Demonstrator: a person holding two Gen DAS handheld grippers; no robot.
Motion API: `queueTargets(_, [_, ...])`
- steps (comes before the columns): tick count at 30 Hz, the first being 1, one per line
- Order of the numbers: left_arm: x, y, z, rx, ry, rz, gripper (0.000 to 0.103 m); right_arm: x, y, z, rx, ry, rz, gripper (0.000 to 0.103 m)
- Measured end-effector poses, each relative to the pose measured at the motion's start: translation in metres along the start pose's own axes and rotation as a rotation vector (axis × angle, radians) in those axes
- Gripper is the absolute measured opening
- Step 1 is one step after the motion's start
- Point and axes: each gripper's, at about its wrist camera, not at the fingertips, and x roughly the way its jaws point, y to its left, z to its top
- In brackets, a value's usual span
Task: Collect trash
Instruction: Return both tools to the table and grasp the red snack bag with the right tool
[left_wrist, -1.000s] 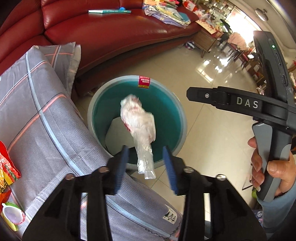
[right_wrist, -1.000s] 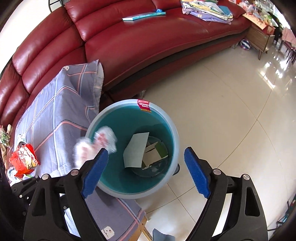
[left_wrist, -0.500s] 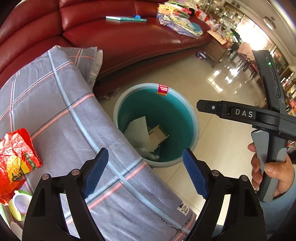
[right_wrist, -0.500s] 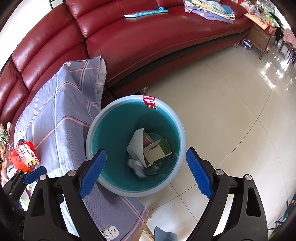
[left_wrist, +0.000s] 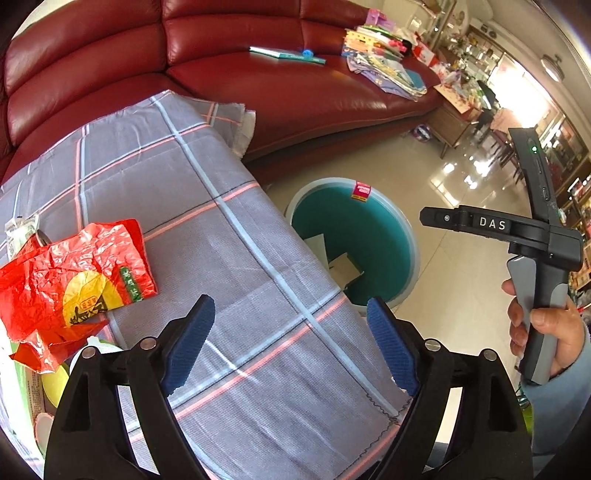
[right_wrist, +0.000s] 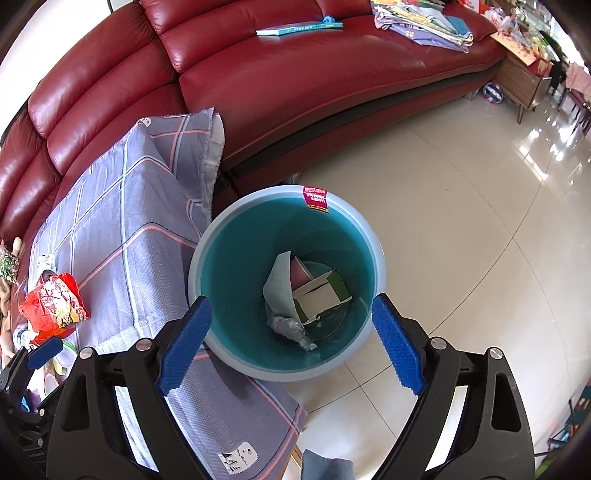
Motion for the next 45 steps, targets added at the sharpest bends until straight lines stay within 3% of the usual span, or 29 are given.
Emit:
queueTargets(6, [-0.025,0.044,-0.017,-0.07,-0.043,0.055,0.087,-0.005,0.036,-0.002,-0.072,0.009,0.019,0.084])
queueTargets(21, [-0.082,0.186,-0.08,-0.331,-0.07,0.201,0.091,0.024,0.195,-0.033,-0.342,0.118,0.126,0.087])
queueTargets(34, [-0.086,0.222,-0.099,-0.356,-0.071,0.211,0.098,0.046,0.277,-0.032,-0.484,0.117,0.204,0.088])
queueTargets(41, [-0.094,0.243,-0.103,-0.383,-0.083,0.237,0.098,0.054,0.33,-0.017,-0.663,0.07,0.241,0.088])
queueTargets(45, [-0.095,0.253,-0.104,-0.399,-0.074,0.256,0.098,0.064,0.356,-0.016,-0.8,0.096,0.267,0.088])
